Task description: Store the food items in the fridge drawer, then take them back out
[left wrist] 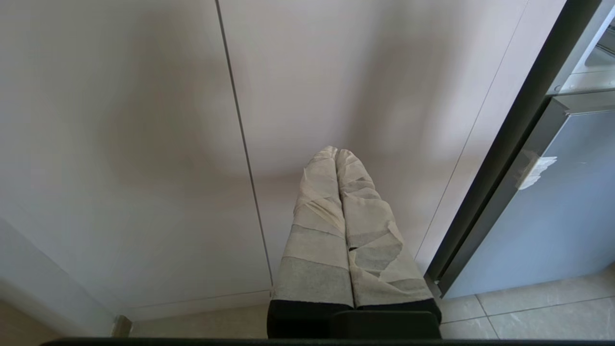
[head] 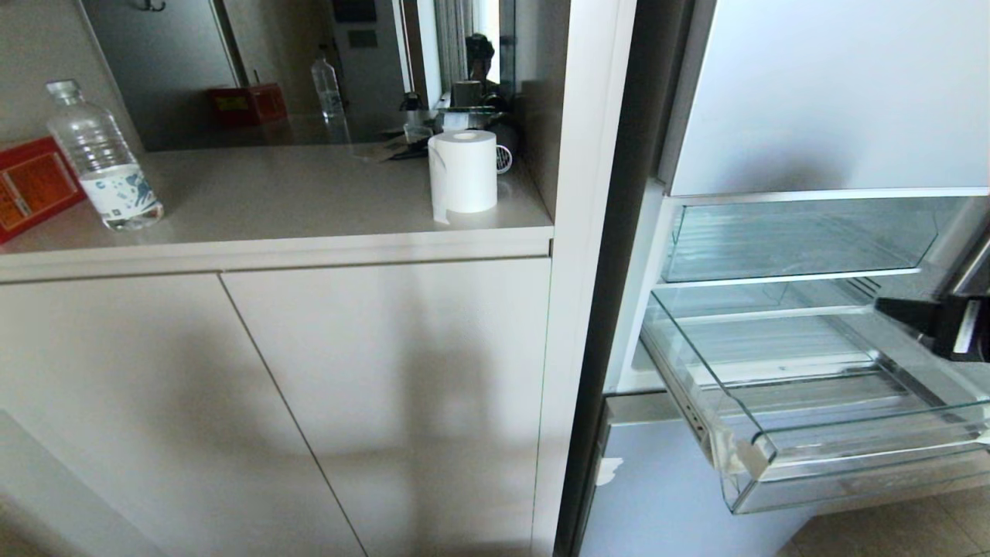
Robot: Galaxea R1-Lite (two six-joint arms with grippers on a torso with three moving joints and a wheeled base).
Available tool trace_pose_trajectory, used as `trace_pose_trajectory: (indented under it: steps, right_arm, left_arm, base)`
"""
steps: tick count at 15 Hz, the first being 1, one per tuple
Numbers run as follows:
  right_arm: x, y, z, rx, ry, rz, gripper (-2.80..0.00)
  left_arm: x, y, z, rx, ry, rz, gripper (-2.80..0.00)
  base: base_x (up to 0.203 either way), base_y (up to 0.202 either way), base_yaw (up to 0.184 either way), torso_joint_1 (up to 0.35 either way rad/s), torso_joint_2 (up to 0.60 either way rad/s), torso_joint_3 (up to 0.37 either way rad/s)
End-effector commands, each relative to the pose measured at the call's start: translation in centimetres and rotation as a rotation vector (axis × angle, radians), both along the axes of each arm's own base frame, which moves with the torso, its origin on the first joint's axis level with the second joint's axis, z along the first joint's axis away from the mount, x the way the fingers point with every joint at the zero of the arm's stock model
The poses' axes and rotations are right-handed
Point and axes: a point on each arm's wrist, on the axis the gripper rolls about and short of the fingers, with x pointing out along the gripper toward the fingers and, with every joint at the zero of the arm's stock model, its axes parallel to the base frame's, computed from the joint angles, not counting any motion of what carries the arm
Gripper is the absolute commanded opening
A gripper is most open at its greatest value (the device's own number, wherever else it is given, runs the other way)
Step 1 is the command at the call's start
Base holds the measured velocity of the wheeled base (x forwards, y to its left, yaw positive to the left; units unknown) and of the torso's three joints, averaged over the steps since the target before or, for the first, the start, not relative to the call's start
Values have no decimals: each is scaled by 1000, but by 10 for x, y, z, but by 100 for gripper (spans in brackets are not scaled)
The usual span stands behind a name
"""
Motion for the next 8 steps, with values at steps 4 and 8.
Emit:
trace_pose_trajectory:
  steps: [4, 8]
  right_arm:
    - [-133, 15, -27, -56, -238, 48, -280]
    - [-180, 18, -103, -124, -262, 73, -280]
  left_arm:
    - [0, 0, 0, 0, 1, 0, -280]
    - [0, 0, 0, 0, 1, 0, -280]
  base:
    - [0, 0, 0, 0, 0, 0]
    - [0, 0, 0, 0, 0, 0]
